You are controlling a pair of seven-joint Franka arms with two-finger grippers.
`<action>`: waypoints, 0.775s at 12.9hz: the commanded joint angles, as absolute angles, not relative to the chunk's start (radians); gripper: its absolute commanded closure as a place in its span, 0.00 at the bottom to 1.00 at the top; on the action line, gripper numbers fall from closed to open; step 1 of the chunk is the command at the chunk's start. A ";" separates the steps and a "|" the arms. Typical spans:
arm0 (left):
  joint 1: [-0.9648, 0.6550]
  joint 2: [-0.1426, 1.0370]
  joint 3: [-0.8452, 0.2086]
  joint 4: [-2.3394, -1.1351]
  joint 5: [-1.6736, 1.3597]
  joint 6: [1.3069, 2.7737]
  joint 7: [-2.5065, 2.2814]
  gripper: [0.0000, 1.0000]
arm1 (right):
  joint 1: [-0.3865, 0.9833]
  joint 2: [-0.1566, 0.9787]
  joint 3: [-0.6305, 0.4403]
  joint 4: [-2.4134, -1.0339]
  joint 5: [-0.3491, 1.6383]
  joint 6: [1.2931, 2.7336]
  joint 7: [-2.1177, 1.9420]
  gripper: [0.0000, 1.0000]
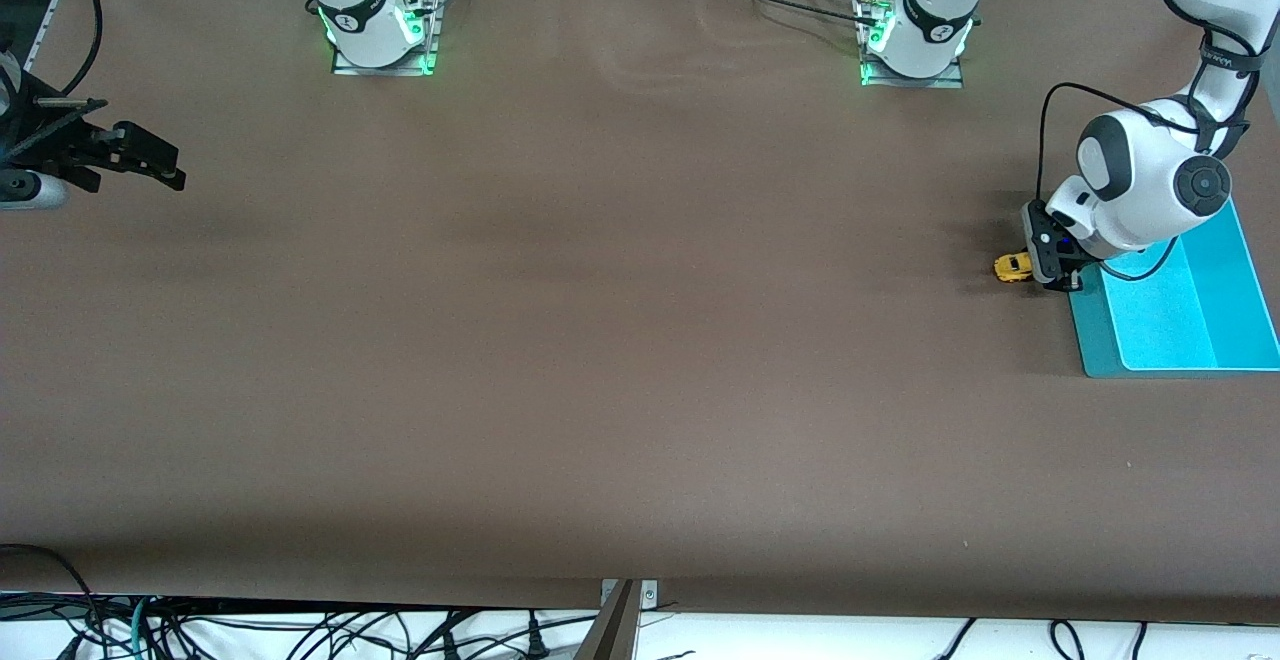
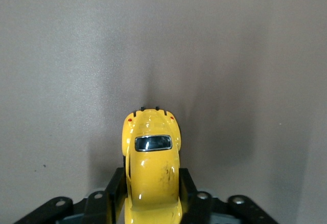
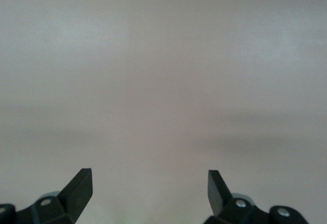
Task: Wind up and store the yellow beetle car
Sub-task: 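Close the left gripper on the yellow car, then lift the car with the left gripper and carry it over the tray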
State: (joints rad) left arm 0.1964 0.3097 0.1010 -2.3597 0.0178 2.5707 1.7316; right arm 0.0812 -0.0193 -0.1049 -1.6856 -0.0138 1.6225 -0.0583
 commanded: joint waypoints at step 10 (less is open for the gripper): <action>0.235 0.252 0.008 -2.005 -0.063 2.064 1.746 0.91 | 0.084 -0.012 -0.106 -1.652 -0.028 1.601 -0.057 0.00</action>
State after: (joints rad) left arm 0.2039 0.2466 0.0107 -2.1004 -0.0586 2.1784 1.7268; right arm 0.0813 -0.0193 -0.1070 -1.6784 -0.0247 1.6198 -0.0583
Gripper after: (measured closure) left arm 0.551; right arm 0.000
